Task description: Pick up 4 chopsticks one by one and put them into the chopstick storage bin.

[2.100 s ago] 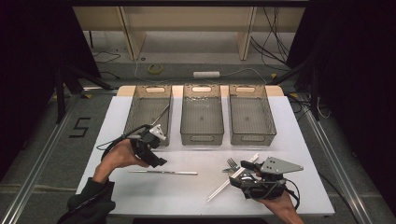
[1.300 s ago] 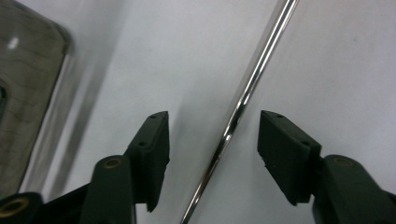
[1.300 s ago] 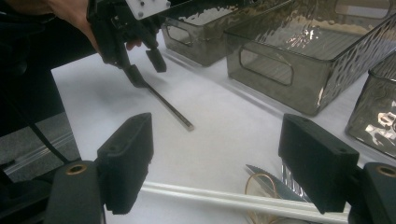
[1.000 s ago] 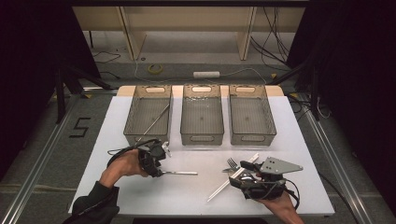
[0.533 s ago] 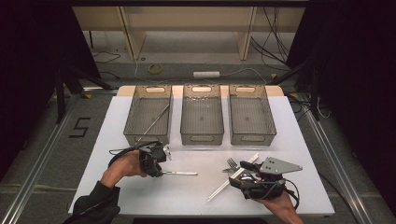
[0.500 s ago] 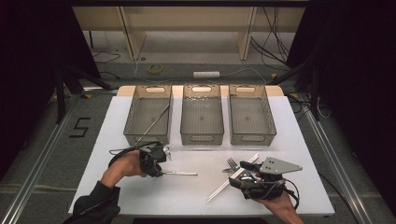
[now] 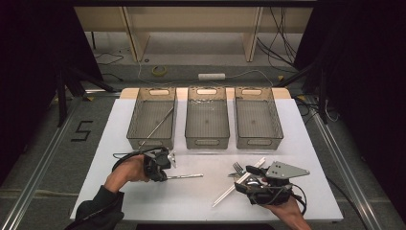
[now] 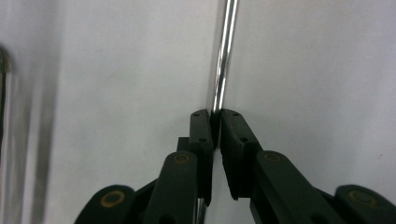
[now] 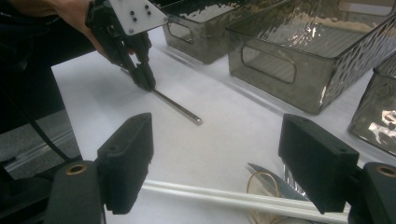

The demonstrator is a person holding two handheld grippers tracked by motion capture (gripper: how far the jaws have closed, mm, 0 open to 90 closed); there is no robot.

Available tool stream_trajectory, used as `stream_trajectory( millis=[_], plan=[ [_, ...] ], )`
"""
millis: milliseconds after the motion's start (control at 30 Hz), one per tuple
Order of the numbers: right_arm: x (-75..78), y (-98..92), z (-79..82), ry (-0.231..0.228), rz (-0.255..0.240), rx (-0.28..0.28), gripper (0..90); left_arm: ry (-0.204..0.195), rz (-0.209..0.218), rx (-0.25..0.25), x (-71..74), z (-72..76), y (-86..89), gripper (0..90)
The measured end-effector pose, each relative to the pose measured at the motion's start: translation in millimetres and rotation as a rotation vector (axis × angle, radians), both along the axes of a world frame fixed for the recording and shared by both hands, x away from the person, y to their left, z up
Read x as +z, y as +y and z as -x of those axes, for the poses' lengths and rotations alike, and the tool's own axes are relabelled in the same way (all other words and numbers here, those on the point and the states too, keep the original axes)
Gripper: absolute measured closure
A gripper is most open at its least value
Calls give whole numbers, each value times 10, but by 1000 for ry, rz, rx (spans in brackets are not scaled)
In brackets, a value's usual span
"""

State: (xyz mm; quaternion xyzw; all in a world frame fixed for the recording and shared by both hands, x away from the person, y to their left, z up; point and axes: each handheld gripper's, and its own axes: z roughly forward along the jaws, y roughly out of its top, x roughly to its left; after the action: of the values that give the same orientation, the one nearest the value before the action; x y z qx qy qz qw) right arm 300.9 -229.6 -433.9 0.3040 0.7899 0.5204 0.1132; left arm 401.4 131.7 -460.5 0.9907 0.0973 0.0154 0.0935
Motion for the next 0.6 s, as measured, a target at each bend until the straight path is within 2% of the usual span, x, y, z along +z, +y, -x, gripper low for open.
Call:
stream_trajectory(
  millis=[67, 300, 433, 600],
  plan=[
    [0, 0, 0, 0, 0, 0, 274, 1, -6, -13, 5, -1, 0, 841],
    [2, -1, 1, -1, 1, 1, 274, -8, -6, -11, 7, 9, -7, 850],
    [6, -9, 0, -3, -1, 0, 274, 0, 43, 38, 16, -10, 6, 851],
    [4, -8, 2, -3, -1, -1, 274, 0, 97, 89, 106, -31, 37, 852]
  ],
)
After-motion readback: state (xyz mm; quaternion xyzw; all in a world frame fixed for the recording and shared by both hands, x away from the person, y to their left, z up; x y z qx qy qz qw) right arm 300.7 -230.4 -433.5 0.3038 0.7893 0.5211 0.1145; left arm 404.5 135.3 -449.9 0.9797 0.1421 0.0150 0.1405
